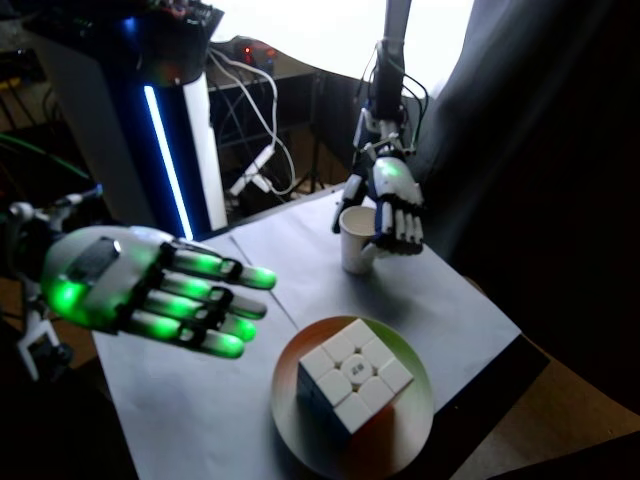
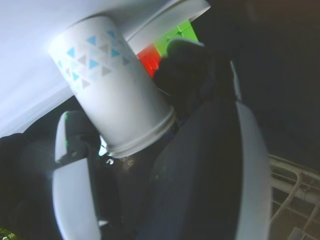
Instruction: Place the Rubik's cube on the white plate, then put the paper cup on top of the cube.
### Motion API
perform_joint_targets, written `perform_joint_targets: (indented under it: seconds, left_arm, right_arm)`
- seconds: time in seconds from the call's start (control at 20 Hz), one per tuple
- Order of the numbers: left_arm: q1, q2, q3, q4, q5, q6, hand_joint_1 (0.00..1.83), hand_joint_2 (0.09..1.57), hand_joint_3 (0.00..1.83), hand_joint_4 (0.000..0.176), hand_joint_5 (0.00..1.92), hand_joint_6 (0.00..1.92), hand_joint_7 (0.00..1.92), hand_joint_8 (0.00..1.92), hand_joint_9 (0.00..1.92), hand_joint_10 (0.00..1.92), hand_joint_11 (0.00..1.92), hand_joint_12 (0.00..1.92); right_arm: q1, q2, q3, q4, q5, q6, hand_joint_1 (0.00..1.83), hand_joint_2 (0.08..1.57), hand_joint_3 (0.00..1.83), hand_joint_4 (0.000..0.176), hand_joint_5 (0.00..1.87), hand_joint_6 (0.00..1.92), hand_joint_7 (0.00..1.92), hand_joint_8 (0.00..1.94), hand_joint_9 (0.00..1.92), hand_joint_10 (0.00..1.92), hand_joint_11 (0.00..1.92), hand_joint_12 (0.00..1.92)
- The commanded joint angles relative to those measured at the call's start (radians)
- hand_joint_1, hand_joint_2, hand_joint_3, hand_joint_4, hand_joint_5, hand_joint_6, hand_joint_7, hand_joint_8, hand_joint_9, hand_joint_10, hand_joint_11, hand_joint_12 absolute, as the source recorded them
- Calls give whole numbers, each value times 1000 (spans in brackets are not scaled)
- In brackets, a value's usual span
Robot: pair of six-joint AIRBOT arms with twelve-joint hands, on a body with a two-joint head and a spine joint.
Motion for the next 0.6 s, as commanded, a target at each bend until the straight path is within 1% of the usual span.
perform_joint_targets:
  seconds: [0.0,0.05,0.1,0.15,0.2,0.25,0.3,0.35,0.4,0.45,0.5,0.55]
  left_arm:
    - [-17,11,-7,13,-133,1,1123,1169,1,53,0,1786,9,1780,119,1921,288,1921]
    - [-25,20,-14,25,-146,1,1132,1165,0,75,0,1828,15,1797,136,1921,341,1921]
    - [-38,32,-21,43,-157,1,1164,1179,4,83,0,1873,32,1842,209,1921,519,1921]
    - [-42,36,-24,50,-160,1,1223,1211,13,54,0,1852,24,1810,325,1921,723,1921]
    - [-53,43,-28,63,-164,1,1247,1226,16,44,0,1800,24,1774,319,1921,690,1921]
    - [-59,50,-31,76,-173,-4,1527,1257,22,36,25,1717,64,1688,452,1793,435,1921]
    - [-63,54,-32,83,-184,-12,1583,1268,18,49,27,1742,73,1698,480,1780,460,1921]
    - [-66,58,-33,90,-190,-18,1425,1379,16,77,1,1870,323,1845,466,1915,512,1921]
    - [-72,62,-35,98,-191,-20,1420,1386,10,81,0,1853,340,1850,462,1921,504,1921]
    - [-90,66,-35,112,-185,-25,1425,1385,3,38,59,1767,345,1842,469,1921,517,1921]
    - [-94,67,-34,117,-184,-28,1427,1384,2,34,92,1748,348,1842,471,1915,537,1921]
    - [-100,69,-34,122,-183,-28,1423,1386,1,76,95,1810,360,1844,453,1920,417,1921]
  right_arm:
    - [6,0,-1,-2,121,5,455,1174,0,47,27,2,105,0,0,459,0,959]
    - [6,0,-1,-1,121,5,496,1174,0,39,27,2,88,1,0,447,0,964]
    - [5,0,-1,0,121,5,491,1190,2,33,9,0,55,0,0,391,0,874]
    - [5,0,-1,0,121,5,469,1181,0,24,9,1,65,4,8,418,0,936]
    - [4,0,-1,0,121,5,441,1177,0,18,16,3,84,7,18,453,0,1065]
    - [4,0,-1,0,121,5,435,1171,0,21,14,1,97,3,0,490,0,1082]
    - [4,0,-1,0,121,5,482,1188,3,16,10,0,68,0,0,422,0,944]
    - [4,-1,-1,0,121,5,487,1198,3,31,5,1,65,2,0,417,0,802]
    - [3,-1,0,0,121,5,497,1196,1,34,5,1,73,4,0,423,0,773]
    - [2,-2,0,2,121,5,455,1199,3,31,15,5,97,8,23,442,0,905]
    - [1,-2,0,3,121,5,454,1201,4,30,17,5,98,8,23,444,0,910]
    - [-1,-2,0,3,121,5,455,1204,2,28,17,3,83,2,1,458,0,906]
